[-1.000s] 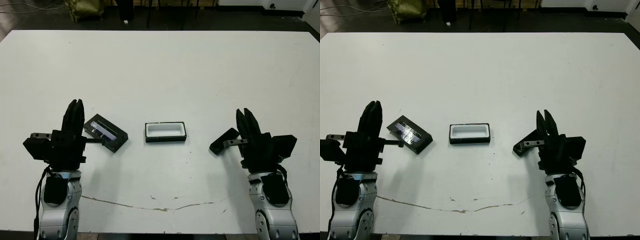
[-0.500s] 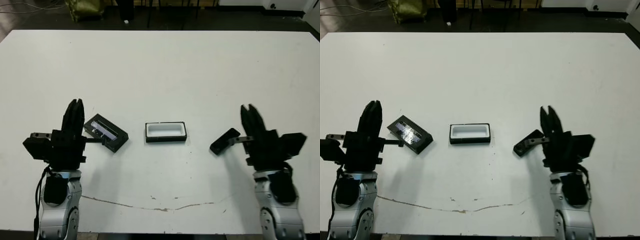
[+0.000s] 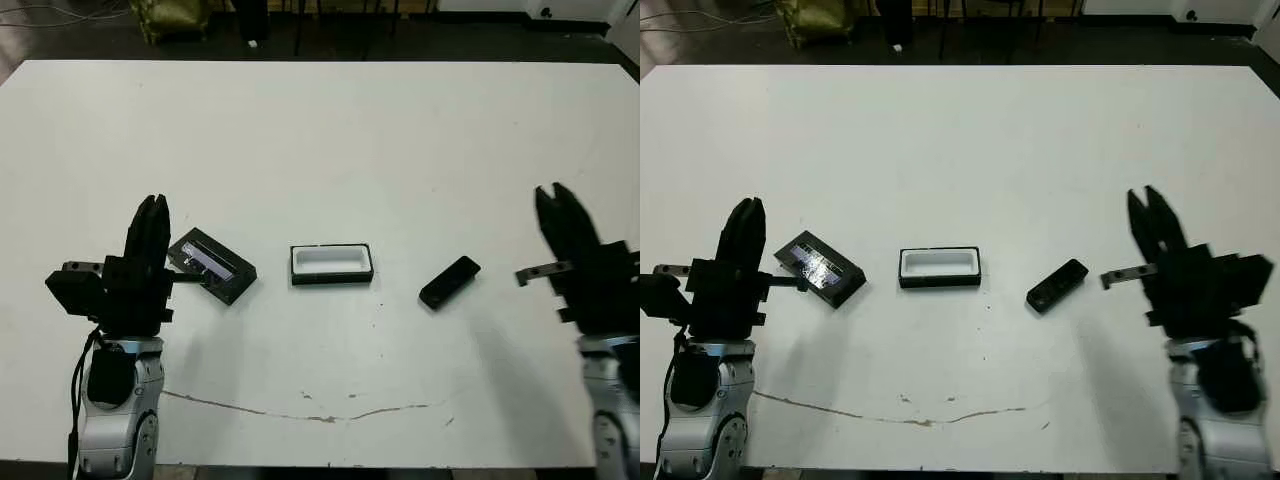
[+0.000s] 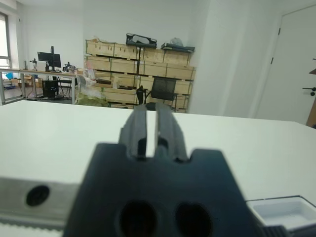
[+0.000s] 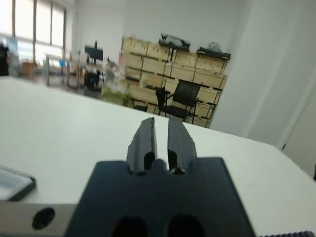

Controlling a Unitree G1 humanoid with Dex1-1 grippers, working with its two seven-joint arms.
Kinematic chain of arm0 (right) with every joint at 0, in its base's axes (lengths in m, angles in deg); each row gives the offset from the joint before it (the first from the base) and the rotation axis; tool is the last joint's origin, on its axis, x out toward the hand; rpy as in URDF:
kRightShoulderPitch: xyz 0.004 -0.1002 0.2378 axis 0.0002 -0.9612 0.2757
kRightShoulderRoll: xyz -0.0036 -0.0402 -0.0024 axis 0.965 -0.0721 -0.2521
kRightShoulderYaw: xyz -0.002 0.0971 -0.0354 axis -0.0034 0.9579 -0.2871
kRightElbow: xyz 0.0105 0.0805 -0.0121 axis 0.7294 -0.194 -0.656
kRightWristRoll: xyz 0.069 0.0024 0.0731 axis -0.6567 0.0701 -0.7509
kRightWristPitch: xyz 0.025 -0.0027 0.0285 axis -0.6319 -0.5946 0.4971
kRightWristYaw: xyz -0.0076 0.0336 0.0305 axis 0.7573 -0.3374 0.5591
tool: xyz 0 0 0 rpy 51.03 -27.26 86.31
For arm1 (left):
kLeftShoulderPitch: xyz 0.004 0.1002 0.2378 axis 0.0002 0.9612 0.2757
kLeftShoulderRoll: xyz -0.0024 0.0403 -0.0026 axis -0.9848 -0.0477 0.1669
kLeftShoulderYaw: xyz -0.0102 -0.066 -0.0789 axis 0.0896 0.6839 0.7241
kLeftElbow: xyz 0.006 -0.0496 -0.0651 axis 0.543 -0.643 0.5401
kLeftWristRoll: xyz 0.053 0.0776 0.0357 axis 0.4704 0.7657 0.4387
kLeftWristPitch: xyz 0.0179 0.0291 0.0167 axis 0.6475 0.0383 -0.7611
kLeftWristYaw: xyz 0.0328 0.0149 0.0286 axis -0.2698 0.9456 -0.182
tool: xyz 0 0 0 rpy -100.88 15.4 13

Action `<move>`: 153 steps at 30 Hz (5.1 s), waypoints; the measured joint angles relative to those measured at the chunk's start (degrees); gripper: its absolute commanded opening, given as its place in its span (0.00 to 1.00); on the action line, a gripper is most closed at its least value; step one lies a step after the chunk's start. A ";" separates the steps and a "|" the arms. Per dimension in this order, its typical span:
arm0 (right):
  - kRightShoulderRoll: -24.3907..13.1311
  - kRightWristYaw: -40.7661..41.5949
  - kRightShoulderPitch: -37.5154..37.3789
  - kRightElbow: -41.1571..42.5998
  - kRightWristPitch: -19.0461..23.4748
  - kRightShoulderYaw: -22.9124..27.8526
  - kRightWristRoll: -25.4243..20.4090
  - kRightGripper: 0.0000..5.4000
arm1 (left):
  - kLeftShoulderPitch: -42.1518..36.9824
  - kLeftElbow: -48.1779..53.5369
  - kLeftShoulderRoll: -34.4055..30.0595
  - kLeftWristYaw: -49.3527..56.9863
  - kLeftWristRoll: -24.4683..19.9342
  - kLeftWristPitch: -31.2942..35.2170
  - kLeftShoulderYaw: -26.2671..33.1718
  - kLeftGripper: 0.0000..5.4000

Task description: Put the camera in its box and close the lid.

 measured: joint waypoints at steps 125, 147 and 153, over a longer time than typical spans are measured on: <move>-32.77 55.03 34.24 -25.22 12.32 -37.70 29.54 0.00 | 1.01 -1.05 0.02 -1.37 -1.01 -1.84 1.61 0.01; -25.91 54.37 41.15 -37.01 7.54 -39.49 31.47 0.00 | 1.13 -0.95 0.05 -1.06 -1.00 -1.66 1.45 0.01; -24.11 53.05 43.42 -40.47 3.46 -40.63 32.80 0.00 | 1.22 -0.95 0.06 -1.04 -1.00 -1.65 1.43 0.01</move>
